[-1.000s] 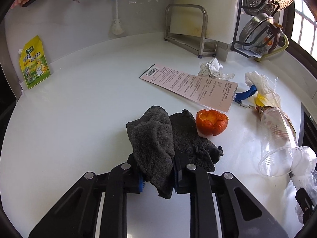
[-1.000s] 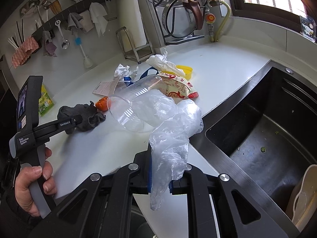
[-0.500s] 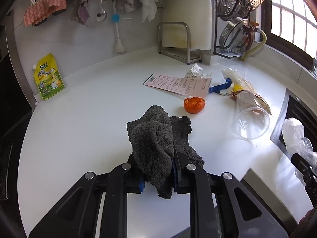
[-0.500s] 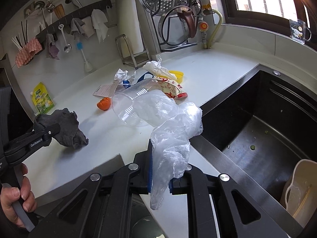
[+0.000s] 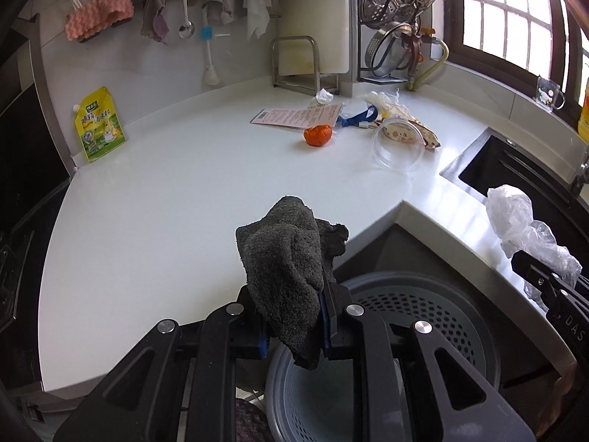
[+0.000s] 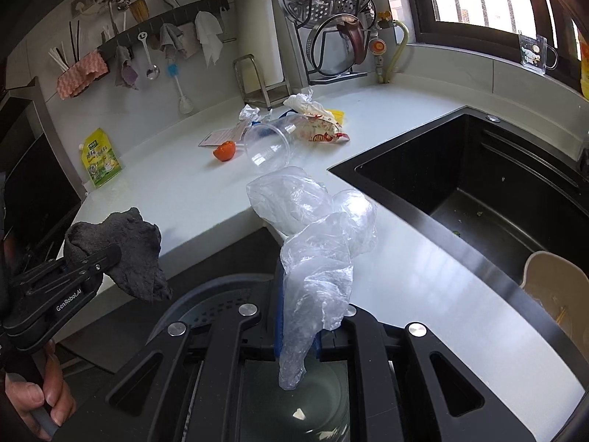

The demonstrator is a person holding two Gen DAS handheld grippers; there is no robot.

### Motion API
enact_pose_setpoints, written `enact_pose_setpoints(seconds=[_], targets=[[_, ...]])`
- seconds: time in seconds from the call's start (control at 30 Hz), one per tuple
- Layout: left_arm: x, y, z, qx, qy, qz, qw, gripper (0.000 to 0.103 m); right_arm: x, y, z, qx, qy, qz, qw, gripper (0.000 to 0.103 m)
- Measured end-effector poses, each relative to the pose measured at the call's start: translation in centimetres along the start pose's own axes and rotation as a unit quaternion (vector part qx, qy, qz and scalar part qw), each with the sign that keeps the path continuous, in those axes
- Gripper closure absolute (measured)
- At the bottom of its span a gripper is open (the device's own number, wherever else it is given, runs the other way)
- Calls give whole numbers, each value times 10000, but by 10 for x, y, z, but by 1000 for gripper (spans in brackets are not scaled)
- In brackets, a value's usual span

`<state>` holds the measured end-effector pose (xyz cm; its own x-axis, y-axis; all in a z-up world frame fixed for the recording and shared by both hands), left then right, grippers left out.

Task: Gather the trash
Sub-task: 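Lift the bag and cloth and carry both tools over the grey bin, then open the right tool dropping the bag while the left tool drops the cloth into the bin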

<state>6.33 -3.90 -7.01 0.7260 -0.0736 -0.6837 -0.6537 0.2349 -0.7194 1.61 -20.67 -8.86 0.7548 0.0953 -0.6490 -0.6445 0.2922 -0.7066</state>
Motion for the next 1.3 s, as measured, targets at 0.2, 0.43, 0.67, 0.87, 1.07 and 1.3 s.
enact_pose_setpoints(seconds=[0.2,0.43,0.67,0.87,1.07,1.3], targets=[[-18,33,-12,159,90,23,9998,83,-11,36,16,-173,-111,189,9996,92],[-23,55,-20,234,224,82,9994,83,-13,65,22,-172,-222,434,9987,92],[-14,71,-24,257,346,280,9987,83,-7,86,19,-99,-256,708,9971,92],[2,80,-30,315,408,501,9974,83,3,95,17,-41,-226,860,9960,92],[8,81,-28,290,405,563,9972,83,14,99,16,-19,-274,985,9948,92],[23,89,-27,230,436,775,9958,82,25,102,12,19,-239,1099,9937,92]])
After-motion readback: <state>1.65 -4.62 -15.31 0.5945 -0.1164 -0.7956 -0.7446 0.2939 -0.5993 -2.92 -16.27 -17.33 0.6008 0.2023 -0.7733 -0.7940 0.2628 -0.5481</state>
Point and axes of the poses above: each gripper's, at about its wrist camera, not at the fingertips, and x roughly the way its jaws point, z to its left, y to its underside, the point moved 6 cm from there along x, roughly the way its jaws point, and after that the axes turned 5 degrees about x, right-handed, at the moved point
